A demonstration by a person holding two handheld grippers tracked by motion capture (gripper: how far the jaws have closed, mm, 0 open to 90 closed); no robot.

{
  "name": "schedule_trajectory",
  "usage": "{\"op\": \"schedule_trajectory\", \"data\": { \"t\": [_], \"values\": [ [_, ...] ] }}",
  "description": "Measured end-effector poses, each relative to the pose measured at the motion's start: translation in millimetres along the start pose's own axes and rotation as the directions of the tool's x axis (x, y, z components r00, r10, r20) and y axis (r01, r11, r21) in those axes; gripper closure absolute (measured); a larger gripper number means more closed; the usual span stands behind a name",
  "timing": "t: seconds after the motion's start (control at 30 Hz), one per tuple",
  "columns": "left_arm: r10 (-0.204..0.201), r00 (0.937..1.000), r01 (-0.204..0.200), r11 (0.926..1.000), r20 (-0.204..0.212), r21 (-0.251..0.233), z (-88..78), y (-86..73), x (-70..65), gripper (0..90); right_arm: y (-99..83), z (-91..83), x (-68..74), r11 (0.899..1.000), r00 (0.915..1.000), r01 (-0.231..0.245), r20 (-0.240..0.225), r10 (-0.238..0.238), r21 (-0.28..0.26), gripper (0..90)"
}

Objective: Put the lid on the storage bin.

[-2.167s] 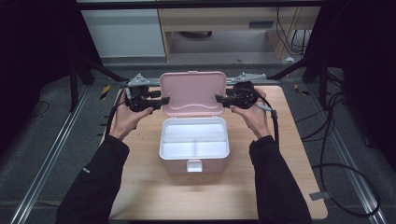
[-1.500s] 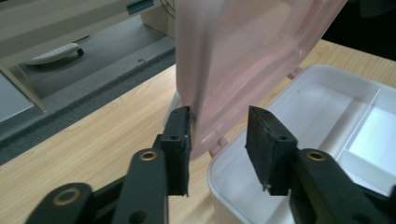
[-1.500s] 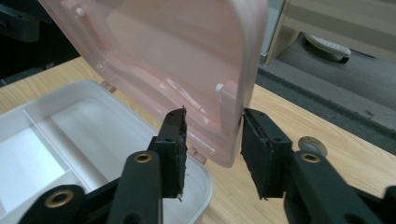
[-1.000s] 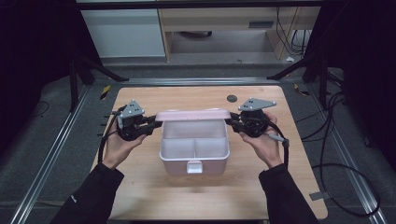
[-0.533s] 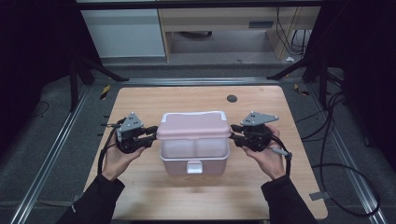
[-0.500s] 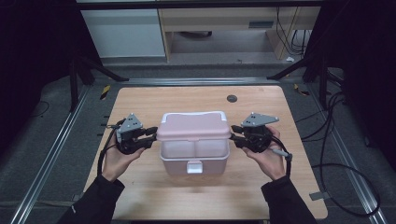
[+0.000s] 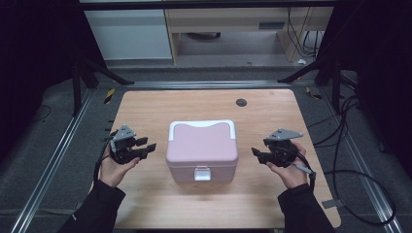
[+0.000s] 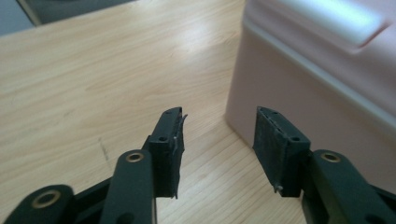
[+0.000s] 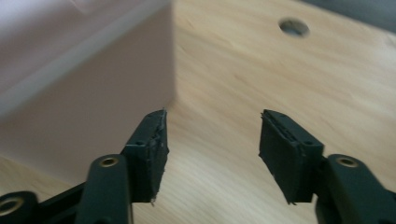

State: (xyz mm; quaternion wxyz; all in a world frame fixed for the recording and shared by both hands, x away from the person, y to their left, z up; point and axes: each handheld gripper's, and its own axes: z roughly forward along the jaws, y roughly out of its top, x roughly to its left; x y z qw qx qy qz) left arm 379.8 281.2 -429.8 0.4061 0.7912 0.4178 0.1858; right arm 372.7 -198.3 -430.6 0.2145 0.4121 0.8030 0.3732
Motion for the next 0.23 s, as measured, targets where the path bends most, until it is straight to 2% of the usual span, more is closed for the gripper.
{"op": "schedule_trajectory", "data": {
  "t": [0.1, 0.13, 0.17, 0.23],
  "values": [
    [-0.003, 0.9998, 0.003, 0.9996, -0.021, 0.027, 4.4, -6.2, 6.0, 47.8, -10.1, 2.9, -7.0, 0.999, 0.9995, -0.025, 0.019, 0.025, 0.03, 37.9],
    [-0.022, 0.9989, 0.024, 0.9984, -0.042, 0.051, 9.1, -13.4, 14.1, 46.4, -20.1, 4.3, -15.7, 0.996, 0.9974, -0.064, 0.036, 0.062, 0.054, 35.7],
    [-0.022, 0.9989, 0.024, 0.9984, -0.042, 0.051, 9.1, -13.4, 14.1, 44.9, -20.1, 4.3, -15.7, 0.996, 0.9974, -0.064, 0.036, 0.062, 0.054, 35.7],
    [-0.052, 0.9971, 0.056, 0.9957, -0.057, 0.074, 13.7, -21.4, 23.8, 43.0, -29.9, 4.5, -25.4, 0.992, 0.9939, -0.098, 0.06, 0.093, 0.08, 31.9]
  ]
}}
